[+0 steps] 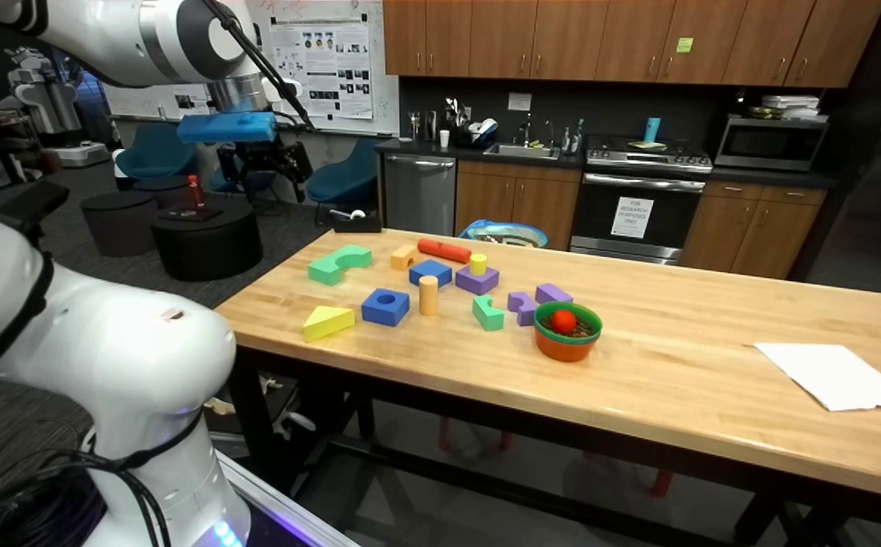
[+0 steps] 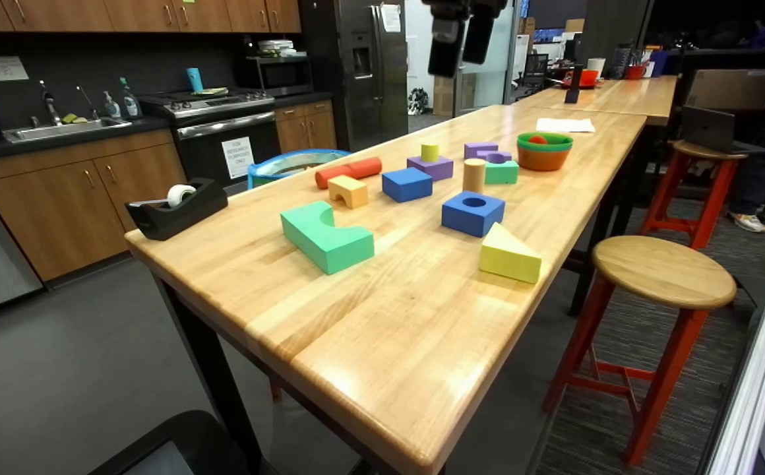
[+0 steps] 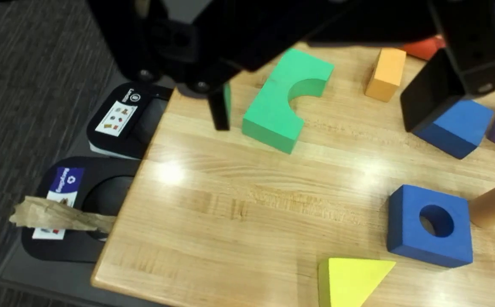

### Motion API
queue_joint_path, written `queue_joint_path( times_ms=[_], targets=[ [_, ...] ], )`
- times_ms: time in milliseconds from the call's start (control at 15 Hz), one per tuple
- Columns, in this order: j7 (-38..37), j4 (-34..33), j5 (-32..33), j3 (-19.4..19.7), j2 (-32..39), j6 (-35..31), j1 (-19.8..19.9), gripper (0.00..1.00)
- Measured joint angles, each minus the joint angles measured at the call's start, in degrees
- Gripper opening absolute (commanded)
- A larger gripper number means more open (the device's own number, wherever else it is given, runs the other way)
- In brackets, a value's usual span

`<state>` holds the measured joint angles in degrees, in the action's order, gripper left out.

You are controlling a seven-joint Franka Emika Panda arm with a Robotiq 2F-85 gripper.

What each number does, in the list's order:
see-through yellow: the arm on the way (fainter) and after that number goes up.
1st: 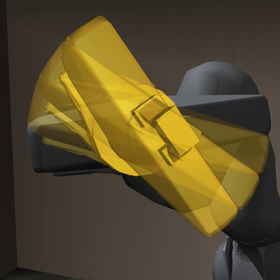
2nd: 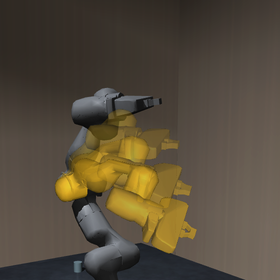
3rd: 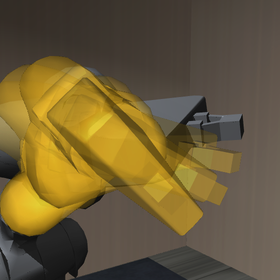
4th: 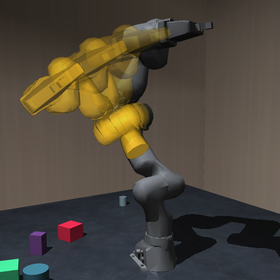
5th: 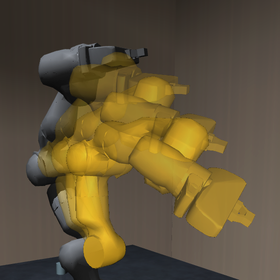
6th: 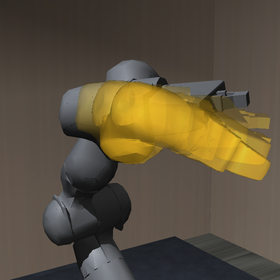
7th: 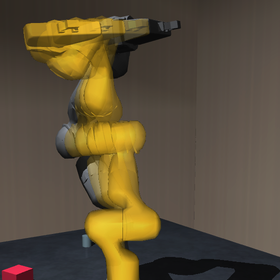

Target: Lift the cylinder block and fit it inside the block with a hole in the middle

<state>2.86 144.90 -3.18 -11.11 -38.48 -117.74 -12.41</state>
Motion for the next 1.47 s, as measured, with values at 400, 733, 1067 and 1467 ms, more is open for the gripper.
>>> queue_joint_path(
  times_ms=[400, 733, 1067, 1467],
  targets=[
    [1.0, 1.7, 10.1, -2.9, 3.0, 0.3, -0.2, 1.0],
    [1.5, 2.3, 12.1, 0.4, 5.3, -4.4, 2.0, 1.0],
    [8.9, 4.9, 12.1, 9.1, 5.3, -12.0, 4.6, 1.0],
    [14.6, 10.4, 12.0, 15.6, 5.7, -19.4, 7.7, 1.0]
  ],
)
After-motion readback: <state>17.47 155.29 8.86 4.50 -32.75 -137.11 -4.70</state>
